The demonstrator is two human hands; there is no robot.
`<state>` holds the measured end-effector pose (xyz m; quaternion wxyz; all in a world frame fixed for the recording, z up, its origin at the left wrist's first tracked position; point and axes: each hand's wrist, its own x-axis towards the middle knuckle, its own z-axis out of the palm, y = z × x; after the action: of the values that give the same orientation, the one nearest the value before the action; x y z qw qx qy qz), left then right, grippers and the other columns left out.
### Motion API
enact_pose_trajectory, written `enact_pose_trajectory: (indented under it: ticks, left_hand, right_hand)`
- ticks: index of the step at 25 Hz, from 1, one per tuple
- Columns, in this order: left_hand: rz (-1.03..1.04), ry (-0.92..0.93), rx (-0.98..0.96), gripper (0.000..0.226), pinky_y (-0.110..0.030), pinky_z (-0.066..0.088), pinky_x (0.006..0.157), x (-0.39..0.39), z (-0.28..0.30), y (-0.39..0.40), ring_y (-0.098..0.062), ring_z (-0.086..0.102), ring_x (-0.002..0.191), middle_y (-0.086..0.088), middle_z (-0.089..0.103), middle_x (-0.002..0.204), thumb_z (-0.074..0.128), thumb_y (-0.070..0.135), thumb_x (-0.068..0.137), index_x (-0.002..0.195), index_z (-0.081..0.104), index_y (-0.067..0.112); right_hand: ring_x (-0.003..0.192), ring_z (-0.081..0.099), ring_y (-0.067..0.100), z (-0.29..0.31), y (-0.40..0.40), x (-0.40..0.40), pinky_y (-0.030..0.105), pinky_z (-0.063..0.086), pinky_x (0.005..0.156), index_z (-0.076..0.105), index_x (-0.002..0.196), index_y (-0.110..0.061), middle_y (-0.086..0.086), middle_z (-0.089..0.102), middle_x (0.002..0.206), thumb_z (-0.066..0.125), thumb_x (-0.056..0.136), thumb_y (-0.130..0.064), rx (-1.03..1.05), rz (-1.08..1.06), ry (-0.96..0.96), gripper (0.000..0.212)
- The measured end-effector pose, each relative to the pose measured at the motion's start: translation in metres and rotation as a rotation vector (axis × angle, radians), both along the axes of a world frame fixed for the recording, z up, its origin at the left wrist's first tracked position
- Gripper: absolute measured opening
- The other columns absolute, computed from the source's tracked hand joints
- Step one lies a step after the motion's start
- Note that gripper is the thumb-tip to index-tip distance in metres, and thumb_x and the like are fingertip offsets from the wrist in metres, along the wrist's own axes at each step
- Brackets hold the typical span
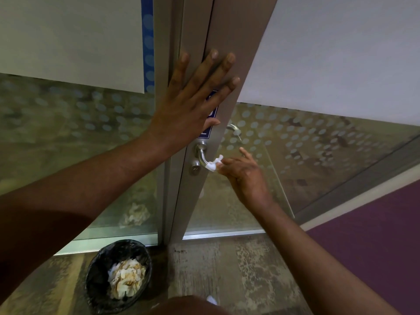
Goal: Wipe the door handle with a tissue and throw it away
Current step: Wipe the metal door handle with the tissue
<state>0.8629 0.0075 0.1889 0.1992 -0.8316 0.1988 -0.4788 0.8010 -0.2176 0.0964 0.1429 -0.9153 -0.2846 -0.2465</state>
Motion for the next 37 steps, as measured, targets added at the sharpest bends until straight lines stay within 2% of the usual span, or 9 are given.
enact_pose_trajectory:
  ticks: [7, 9, 11, 14, 18, 22, 25, 33, 37]
  left_hand:
    - [-0.010, 0.027, -0.001, 0.109, -0.064, 0.007, 0.124, 0.000, 0.001, 0.001, -0.039, 0.020, 0.165, -0.013, 0.013, 0.181, 0.059, 0.069, 0.094, 0.175, 0.002, 0.023]
    - [-0.014, 0.029, -0.006, 0.108, -0.065, 0.006, 0.124, 0.000, 0.000, 0.001, -0.039, 0.019, 0.165, -0.013, 0.012, 0.182, 0.060, 0.068, 0.095, 0.175, 0.003, 0.023]
    - [-0.023, 0.043, -0.017, 0.109, -0.066, 0.005, 0.124, -0.001, 0.000, 0.000, -0.040, 0.018, 0.165, -0.014, 0.012, 0.182, 0.062, 0.065, 0.094, 0.175, 0.004, 0.022]
    - [-0.036, 0.064, -0.026, 0.108, -0.066, 0.003, 0.124, -0.002, 0.000, 0.001, -0.041, 0.017, 0.165, -0.014, 0.011, 0.182, 0.062, 0.064, 0.094, 0.175, 0.004, 0.022]
    - [-0.010, 0.034, 0.000, 0.105, -0.065, 0.004, 0.123, 0.000, -0.001, 0.002, -0.040, 0.018, 0.165, -0.014, 0.010, 0.182, 0.056, 0.068, 0.097, 0.175, 0.003, 0.022]
    - [-0.031, 0.059, -0.029, 0.105, -0.066, 0.000, 0.123, 0.002, -0.004, 0.000, -0.041, 0.013, 0.166, -0.014, 0.006, 0.182, 0.058, 0.064, 0.098, 0.175, 0.002, 0.022]
    - [-0.043, 0.066, -0.039, 0.105, -0.066, -0.002, 0.123, 0.003, -0.004, 0.000, -0.041, 0.012, 0.166, -0.014, 0.005, 0.182, 0.059, 0.064, 0.097, 0.175, 0.002, 0.022]
    - [-0.036, 0.058, -0.027, 0.109, -0.066, 0.001, 0.122, 0.004, -0.003, 0.000, -0.041, 0.017, 0.165, -0.015, 0.009, 0.182, 0.061, 0.065, 0.094, 0.175, 0.002, 0.022]
    - [-0.033, 0.059, -0.021, 0.110, -0.066, 0.004, 0.122, 0.002, -0.003, 0.001, -0.041, 0.019, 0.165, -0.015, 0.011, 0.181, 0.063, 0.066, 0.094, 0.175, 0.002, 0.022]
  right_hand:
    - [0.107, 0.073, 0.026, -0.005, -0.022, -0.004, 0.053, 0.036, 0.120, 0.084, 0.103, -0.019, 0.002, 0.082, 0.108, 0.077, 0.090, -0.006, 0.013, -0.115, -0.034, 0.019]
    - [0.112, 0.065, 0.028, -0.008, -0.019, -0.015, 0.044, 0.045, 0.109, 0.085, 0.102, -0.020, -0.001, 0.081, 0.108, 0.079, 0.089, -0.009, 0.158, -0.211, -0.040, 0.018]
    - [0.109, 0.059, 0.017, -0.017, 0.006, -0.029, 0.025, 0.049, 0.089, 0.085, 0.100, -0.021, -0.001, 0.072, 0.110, 0.080, 0.088, -0.011, 0.533, -0.334, 0.049, 0.016]
    - [0.094, 0.066, 0.000, -0.023, 0.042, -0.030, 0.011, 0.053, 0.082, 0.083, 0.094, -0.018, 0.009, 0.063, 0.109, 0.085, 0.082, -0.006, 1.294, -0.527, 0.267, 0.017]
    - [0.097, 0.078, 0.023, -0.015, 0.044, -0.016, 0.035, 0.062, 0.095, 0.081, 0.083, -0.019, 0.013, 0.078, 0.105, 0.089, 0.078, -0.004, 1.678, -0.689, 0.370, 0.017]
    - [0.079, 0.077, 0.011, -0.005, 0.024, -0.005, 0.030, 0.063, 0.085, 0.082, 0.095, -0.010, 0.000, 0.082, 0.083, 0.086, 0.082, -0.005, 1.716, -0.681, 0.434, 0.014]
    - [0.088, 0.077, 0.016, 0.000, 0.011, 0.007, 0.027, 0.062, 0.087, 0.077, 0.115, -0.002, 0.006, 0.081, 0.097, 0.081, 0.087, -0.002, 1.711, -0.700, 0.434, 0.029]
    - [0.092, 0.078, 0.008, -0.006, 0.028, -0.008, 0.025, 0.062, 0.092, 0.079, 0.112, -0.003, 0.002, 0.082, 0.098, 0.082, 0.087, -0.006, 1.699, -0.680, 0.446, 0.026]
    - [0.073, 0.075, -0.001, 0.016, 0.019, 0.013, 0.014, 0.061, 0.082, 0.074, 0.117, 0.007, 0.009, 0.079, 0.104, 0.077, 0.088, 0.003, 1.658, -0.623, 0.494, 0.029]
